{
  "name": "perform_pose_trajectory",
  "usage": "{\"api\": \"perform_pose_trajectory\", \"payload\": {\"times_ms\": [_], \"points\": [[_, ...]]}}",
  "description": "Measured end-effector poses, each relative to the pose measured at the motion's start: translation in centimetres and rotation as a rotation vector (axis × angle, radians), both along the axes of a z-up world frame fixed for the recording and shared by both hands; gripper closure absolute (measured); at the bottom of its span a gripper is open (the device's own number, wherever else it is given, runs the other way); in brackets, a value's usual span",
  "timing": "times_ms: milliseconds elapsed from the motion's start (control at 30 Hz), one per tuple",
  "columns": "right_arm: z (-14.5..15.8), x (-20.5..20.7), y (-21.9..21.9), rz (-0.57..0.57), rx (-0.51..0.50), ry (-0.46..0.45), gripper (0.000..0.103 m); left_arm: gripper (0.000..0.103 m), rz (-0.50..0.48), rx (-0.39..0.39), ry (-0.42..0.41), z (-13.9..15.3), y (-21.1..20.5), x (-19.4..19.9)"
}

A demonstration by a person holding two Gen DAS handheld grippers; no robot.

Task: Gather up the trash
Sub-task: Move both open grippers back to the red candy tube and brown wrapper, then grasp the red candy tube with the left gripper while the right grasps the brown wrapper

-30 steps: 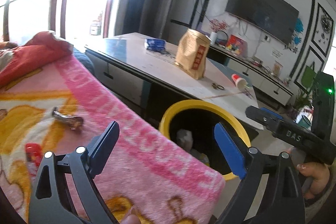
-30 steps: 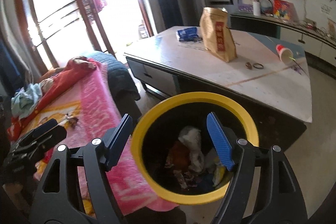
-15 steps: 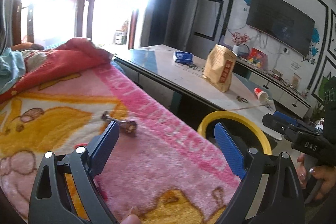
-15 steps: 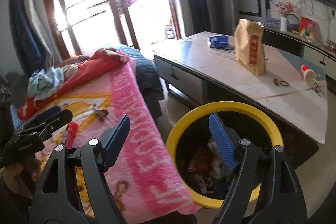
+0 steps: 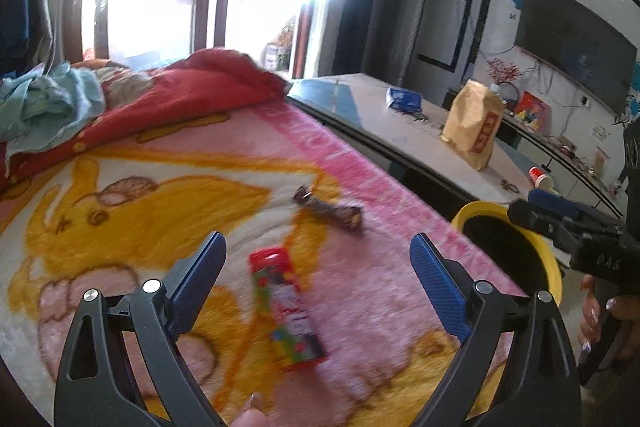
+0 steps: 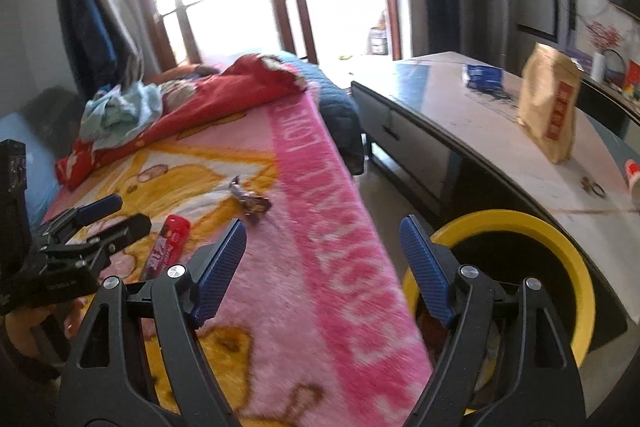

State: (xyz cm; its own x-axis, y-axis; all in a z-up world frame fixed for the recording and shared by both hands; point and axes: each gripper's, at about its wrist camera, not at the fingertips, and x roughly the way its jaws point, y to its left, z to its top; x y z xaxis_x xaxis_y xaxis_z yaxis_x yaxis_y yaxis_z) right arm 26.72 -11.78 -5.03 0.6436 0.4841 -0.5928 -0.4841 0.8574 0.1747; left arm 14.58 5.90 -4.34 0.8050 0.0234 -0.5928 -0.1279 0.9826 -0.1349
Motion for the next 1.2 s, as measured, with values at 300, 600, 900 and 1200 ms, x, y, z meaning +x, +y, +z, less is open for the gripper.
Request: {"api": "perform_pose_trajectory", "payload": {"times_ms": [300,600,900,1200], "points": [[-2.0,3.0,6.5,0.135,-0.106,0.029,0.033,0.021,0.007,-0.062,0.103,-3.2,2.4,-0.5],[-4.4,6.7,11.3,0.185,-0.176,0.098,0.037,0.042,-0.012,-0.167,0.180,-5.9,3.0,0.0],[-6.4,8.1,14.1,0.234,-0.208,0.157,0.048,0.047,-0.017,-0.182,0.193,-6.5,2.7,0.4],[-6.7,7.2,13.0,0.222,-0.190,0.151,0.079,0.054,-0.013,-0.180,0.195,-6.6,2.8,0.4]]}}
